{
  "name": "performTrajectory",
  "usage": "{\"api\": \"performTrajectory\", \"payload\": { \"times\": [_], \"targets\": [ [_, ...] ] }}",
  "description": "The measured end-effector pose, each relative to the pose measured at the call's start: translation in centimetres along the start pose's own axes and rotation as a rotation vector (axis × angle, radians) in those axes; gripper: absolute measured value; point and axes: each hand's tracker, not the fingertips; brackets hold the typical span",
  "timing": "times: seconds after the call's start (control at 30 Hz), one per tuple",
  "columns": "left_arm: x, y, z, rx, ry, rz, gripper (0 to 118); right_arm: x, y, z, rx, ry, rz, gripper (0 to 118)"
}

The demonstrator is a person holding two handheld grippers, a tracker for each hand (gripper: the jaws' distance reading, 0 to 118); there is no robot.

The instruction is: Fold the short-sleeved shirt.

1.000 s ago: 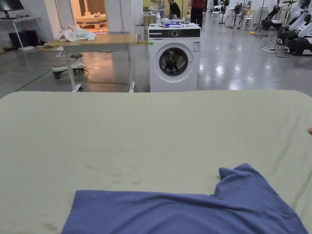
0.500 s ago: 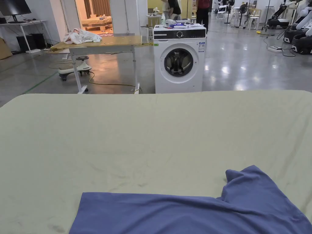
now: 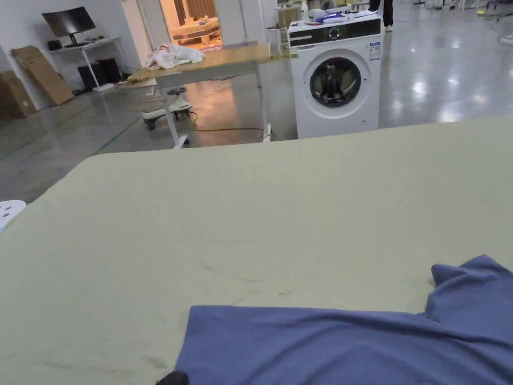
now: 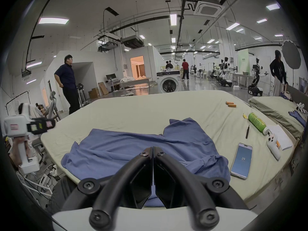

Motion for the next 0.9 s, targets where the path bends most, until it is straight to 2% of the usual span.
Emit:
{"api": "performTrajectory", "payload": {
  "times": [0.07, 0.1, 0.13, 0.17, 0.2, 0.3, 0.43, 0.53, 0.63, 0.73, 0.8, 0.83, 0.9],
  "targets": [
    [-2.6, 0.0, -4.4, -0.079, -0.021, 0.04, 10, 0.6, -0.3, -0.1, -0.01, 0.004, -0.022, 0],
    [-3.4, 0.3, -6.5, -0.119, -0.011, 0.043, 21, 0.7, -0.5, 0.0, -0.012, -0.001, -0.022, 0],
    [-4.3, 0.9, -9.1, -0.175, 0.023, 0.052, 46, 0.7, -0.4, 0.2, -0.017, -0.013, -0.018, 0],
    [-5.3, 1.6, -11.7, -0.196, 0.047, 0.074, 62, 0.9, -0.5, 0.5, -0.022, -0.021, -0.017, 0],
    [-6.4, 2.4, -13.7, -0.219, 0.031, 0.117, 66, 1.2, -0.7, 0.6, -0.027, -0.025, -0.02, 0],
    [-8.8, 3.9, -19.7, -0.245, -0.002, 0.144, 66, 2.2, -1.1, 1.0, -0.064, -0.06, -0.06, 0],
    [-9.9, 3.6, -28.2, -0.389, 0.115, 0.076, 64, 3.6, -1.5, 1.5, -0.118, -0.148, -0.083, 0],
    [-11.2, 2.8, -31.4, -0.449, 0.11, 0.142, 46, 4.5, -1.8, 2.0, -0.148, -0.214, -0.077, 0],
    [-11.2, 1.8, -33.1, -0.469, 0.142, 0.127, 37, 5.5, -2.1, 2.0, -0.178, -0.246, -0.086, 0],
    [-9.8, 2.0, -32.8, -0.474, 0.13, 0.074, 1, 6.1, -2.3, 1.6, -0.191, -0.26, -0.095, 0],
    [-8.3, 1.7, -33.2, -0.504, 0.103, 0.008, 1, 6.7, -2.0, 0.9, -0.197, -0.246, -0.109, 0],
    [-7.2, 1.0, -34.0, -0.515, 0.155, -0.051, 1, 7.1, -1.4, 0.0, -0.2, -0.229, -0.111, 0],
    [-6.9, 0.7, -34.7, -0.553, 0.16, -0.06, 1, 8.4, 0.5, -2.4, -0.184, -0.188, -0.098, 0]
  ]
}}
